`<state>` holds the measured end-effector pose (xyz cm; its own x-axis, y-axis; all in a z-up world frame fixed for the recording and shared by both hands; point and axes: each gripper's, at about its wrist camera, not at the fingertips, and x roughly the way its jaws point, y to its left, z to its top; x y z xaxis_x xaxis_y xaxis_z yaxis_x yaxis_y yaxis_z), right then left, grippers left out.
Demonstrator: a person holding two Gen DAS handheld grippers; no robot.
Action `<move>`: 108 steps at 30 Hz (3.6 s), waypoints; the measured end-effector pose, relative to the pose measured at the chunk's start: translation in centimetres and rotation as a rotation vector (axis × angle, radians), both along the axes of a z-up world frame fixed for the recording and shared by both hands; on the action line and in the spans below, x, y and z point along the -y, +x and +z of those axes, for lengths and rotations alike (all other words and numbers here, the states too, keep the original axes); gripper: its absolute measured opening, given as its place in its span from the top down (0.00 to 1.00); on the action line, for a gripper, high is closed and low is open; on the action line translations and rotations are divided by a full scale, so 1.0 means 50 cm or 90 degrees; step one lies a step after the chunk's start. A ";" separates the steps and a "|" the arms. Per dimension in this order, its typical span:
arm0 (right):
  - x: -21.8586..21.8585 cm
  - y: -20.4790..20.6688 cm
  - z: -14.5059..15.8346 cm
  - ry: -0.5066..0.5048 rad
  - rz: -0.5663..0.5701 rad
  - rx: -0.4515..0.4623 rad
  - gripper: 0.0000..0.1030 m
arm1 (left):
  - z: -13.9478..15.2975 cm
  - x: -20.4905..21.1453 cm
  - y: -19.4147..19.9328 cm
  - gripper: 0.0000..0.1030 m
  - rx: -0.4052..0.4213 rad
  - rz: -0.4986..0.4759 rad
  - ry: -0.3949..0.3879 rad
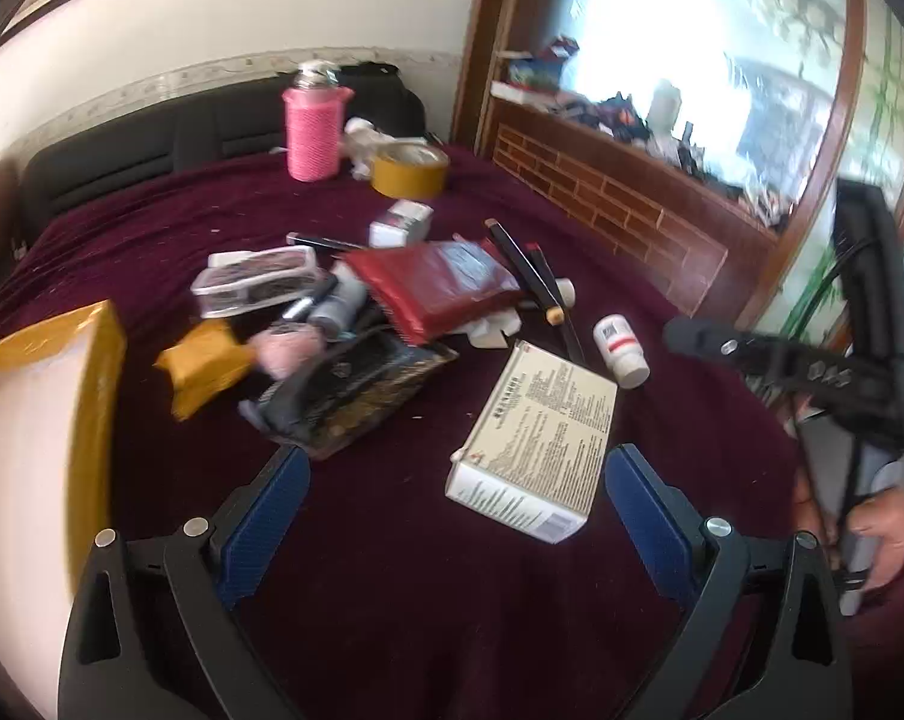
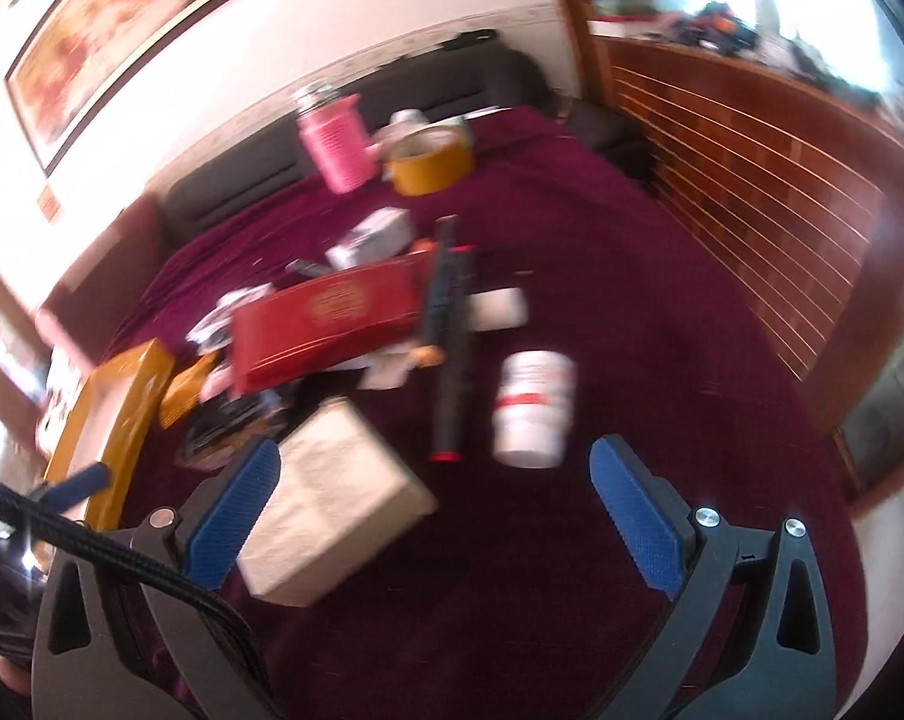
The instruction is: Organize objects
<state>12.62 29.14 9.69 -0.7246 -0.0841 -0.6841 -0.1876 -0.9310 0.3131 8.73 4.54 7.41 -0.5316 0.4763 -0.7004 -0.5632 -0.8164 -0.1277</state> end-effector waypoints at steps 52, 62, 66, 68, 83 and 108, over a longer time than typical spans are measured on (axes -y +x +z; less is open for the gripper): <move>0.032 -0.146 0.012 0.008 0.107 0.048 0.00 | 0.100 0.164 -0.174 0.39 -0.024 0.113 -0.012; 0.041 -0.155 0.031 0.002 0.088 0.040 0.00 | 0.045 0.237 -0.339 0.37 0.061 0.171 -0.012; 0.057 -0.160 0.031 0.021 0.094 0.050 0.00 | 0.009 0.181 -0.431 0.37 0.115 0.149 -0.006; 0.060 -0.159 0.034 0.018 0.094 0.048 0.00 | -0.010 0.176 -0.483 0.36 0.130 0.175 0.015; 0.036 -0.169 -0.002 -0.004 0.082 0.068 0.00 | 0.027 0.082 -0.395 0.33 0.038 -0.054 -0.061; 0.051 -0.169 0.027 -0.001 0.097 0.052 0.00 | 0.036 0.099 -0.364 0.80 0.059 -0.025 -0.025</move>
